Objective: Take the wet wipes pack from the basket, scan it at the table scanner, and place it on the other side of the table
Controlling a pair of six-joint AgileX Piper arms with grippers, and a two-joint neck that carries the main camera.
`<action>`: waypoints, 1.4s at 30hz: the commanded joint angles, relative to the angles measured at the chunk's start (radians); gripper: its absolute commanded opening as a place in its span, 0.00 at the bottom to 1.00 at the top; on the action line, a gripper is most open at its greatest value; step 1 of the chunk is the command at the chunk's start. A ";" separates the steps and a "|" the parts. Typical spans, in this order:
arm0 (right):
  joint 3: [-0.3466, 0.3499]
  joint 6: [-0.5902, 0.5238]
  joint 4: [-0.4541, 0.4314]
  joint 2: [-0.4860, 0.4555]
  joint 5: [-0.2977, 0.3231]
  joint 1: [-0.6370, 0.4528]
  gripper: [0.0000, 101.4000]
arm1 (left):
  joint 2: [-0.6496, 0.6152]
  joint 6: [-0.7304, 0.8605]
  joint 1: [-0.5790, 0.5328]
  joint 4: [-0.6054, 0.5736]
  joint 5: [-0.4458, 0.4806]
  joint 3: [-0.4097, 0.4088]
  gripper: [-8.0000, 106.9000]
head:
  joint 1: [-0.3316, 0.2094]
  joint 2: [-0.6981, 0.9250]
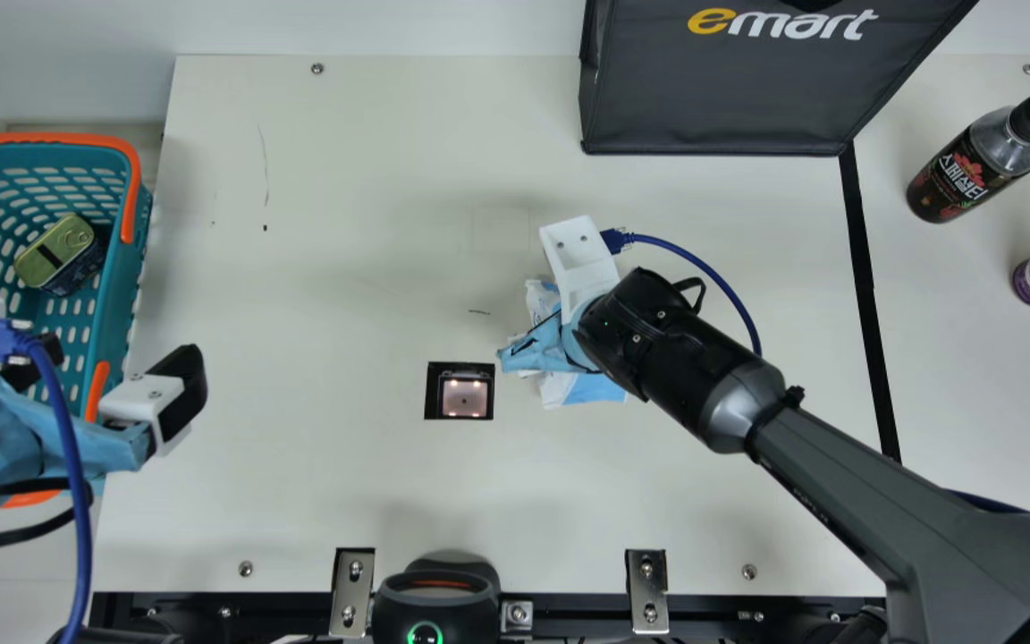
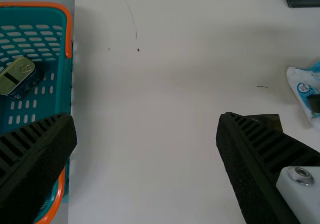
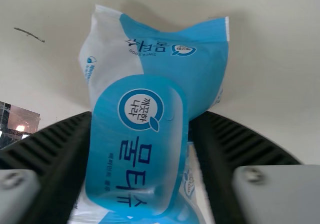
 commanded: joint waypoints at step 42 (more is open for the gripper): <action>0.015 -0.850 0.292 -0.176 0.093 -0.876 0.00 | 0.000 0.000 0.000 0.000 0.000 0.000 0.85 | -0.029 0.002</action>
